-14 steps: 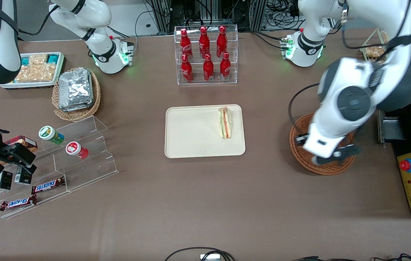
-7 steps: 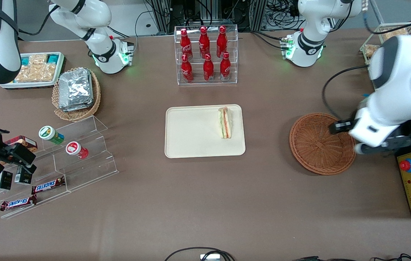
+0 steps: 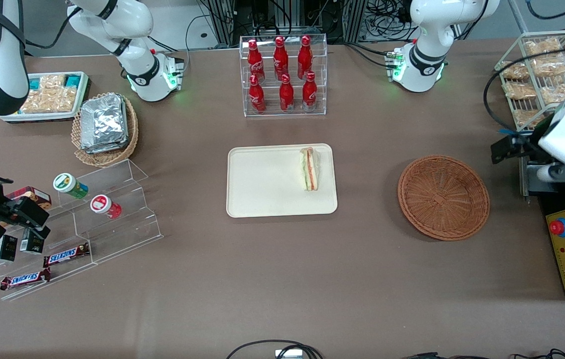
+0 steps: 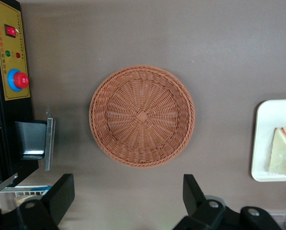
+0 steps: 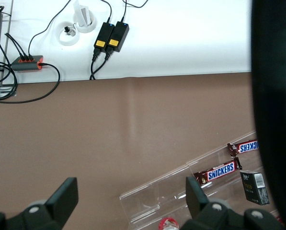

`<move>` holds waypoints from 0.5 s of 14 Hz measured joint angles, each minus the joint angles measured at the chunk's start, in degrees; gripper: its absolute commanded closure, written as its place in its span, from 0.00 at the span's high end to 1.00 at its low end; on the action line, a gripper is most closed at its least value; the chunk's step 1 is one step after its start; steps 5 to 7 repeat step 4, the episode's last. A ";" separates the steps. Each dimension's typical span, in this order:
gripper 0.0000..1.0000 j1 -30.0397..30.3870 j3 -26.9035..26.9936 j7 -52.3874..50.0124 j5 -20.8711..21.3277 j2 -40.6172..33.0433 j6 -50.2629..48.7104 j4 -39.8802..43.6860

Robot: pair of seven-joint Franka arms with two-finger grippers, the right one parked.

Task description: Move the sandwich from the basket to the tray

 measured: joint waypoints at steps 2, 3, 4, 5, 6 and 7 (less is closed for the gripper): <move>1.00 0.02 -0.36 0.24 -1.18 -1.95 -0.97 -0.58; 1.00 0.04 -0.44 0.27 -1.65 -2.61 -1.06 -0.94; 1.00 0.07 -0.46 0.31 -1.86 -3.00 -1.08 -1.23; 1.00 0.07 -0.46 0.31 -1.86 -3.00 -1.08 -1.23; 1.00 0.07 -0.46 0.31 -1.86 -3.00 -1.08 -1.23; 1.00 0.07 -0.46 0.31 -1.86 -3.00 -1.08 -1.23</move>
